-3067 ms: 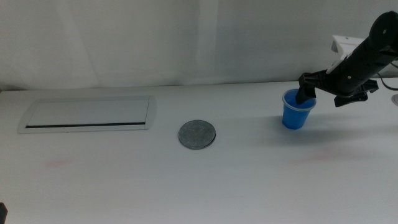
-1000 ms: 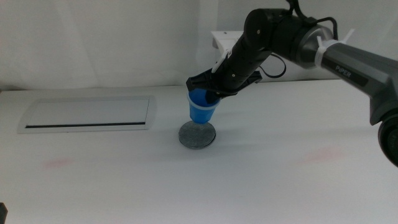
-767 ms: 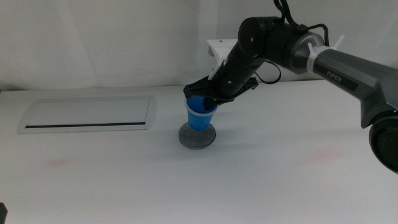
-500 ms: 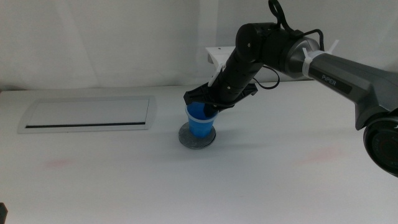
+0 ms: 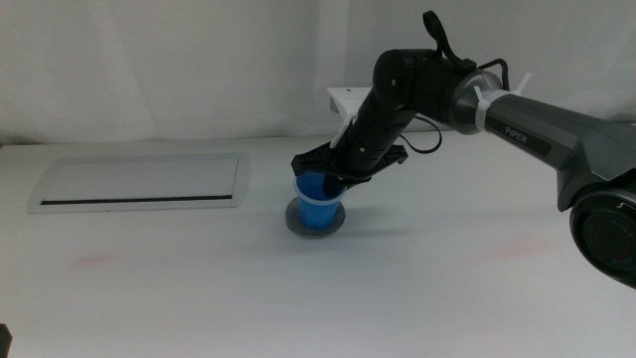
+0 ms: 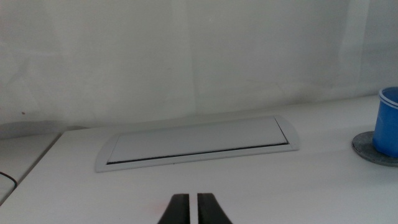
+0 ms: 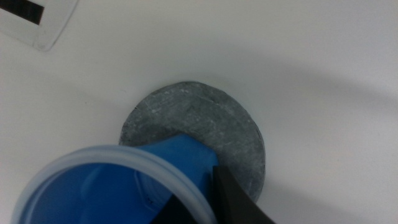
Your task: Place an empty cup on a cup mat.
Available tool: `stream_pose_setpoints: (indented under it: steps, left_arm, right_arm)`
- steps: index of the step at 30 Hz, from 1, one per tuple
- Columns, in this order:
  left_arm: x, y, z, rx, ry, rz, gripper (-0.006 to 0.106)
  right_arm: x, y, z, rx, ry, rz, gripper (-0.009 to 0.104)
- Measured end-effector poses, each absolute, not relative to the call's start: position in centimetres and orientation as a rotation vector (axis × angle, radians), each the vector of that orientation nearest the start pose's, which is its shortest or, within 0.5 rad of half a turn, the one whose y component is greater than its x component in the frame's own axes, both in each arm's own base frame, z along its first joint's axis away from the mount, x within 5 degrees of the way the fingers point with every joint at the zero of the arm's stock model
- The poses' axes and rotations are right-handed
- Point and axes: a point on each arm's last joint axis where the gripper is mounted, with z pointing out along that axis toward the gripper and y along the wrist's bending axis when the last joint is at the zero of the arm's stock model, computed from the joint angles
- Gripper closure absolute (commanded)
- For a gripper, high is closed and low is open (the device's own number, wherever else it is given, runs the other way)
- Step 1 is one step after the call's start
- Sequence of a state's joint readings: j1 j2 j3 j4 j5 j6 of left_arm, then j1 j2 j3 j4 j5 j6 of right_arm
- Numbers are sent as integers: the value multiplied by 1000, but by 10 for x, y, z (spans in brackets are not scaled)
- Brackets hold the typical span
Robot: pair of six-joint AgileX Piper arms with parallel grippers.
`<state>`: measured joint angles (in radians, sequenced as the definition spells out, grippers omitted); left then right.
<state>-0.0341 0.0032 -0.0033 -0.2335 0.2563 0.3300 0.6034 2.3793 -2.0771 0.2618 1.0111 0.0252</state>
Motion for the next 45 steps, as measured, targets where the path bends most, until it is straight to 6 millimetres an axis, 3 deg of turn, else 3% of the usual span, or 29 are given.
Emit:
stream_pose_setpoints:
  steps: [3, 4, 6, 10, 13, 22, 28, 32, 37, 45]
  left_arm:
    - [55, -7, 192, 162, 1725, 1, 103]
    - [55, -7, 192, 162, 1725, 1, 103]
    - [55, -7, 192, 162, 1725, 1, 103]
    - [55, -7, 192, 162, 1725, 1, 103]
    - [55, -7, 192, 162, 1725, 1, 103]
    - [55, -7, 192, 162, 1725, 1, 103]
    - [55, -7, 192, 162, 1725, 1, 103]
    - [55, -7, 192, 162, 1725, 1, 103]
    - [55, -7, 192, 162, 1725, 1, 103]
    - [55, -7, 192, 162, 1725, 1, 103]
  right_arm:
    - [410, 307, 174, -671, 2771, 494, 98]
    - [410, 307, 174, -671, 2770, 494, 85]
    - [410, 307, 174, -672, 2770, 486, 72]
    - [411, 306, 172, -681, 2768, 462, 35]
    - [412, 305, 172, -685, 2763, 450, 17]
    - [416, 306, 173, -671, 2713, 445, 16]
    - [421, 306, 187, -695, 2672, 404, 15]
    - [424, 305, 208, -711, 2630, 376, 15]
    - [422, 300, 249, -721, 2551, 339, 15]
    - [410, 276, 307, -719, 2483, 225, 16]
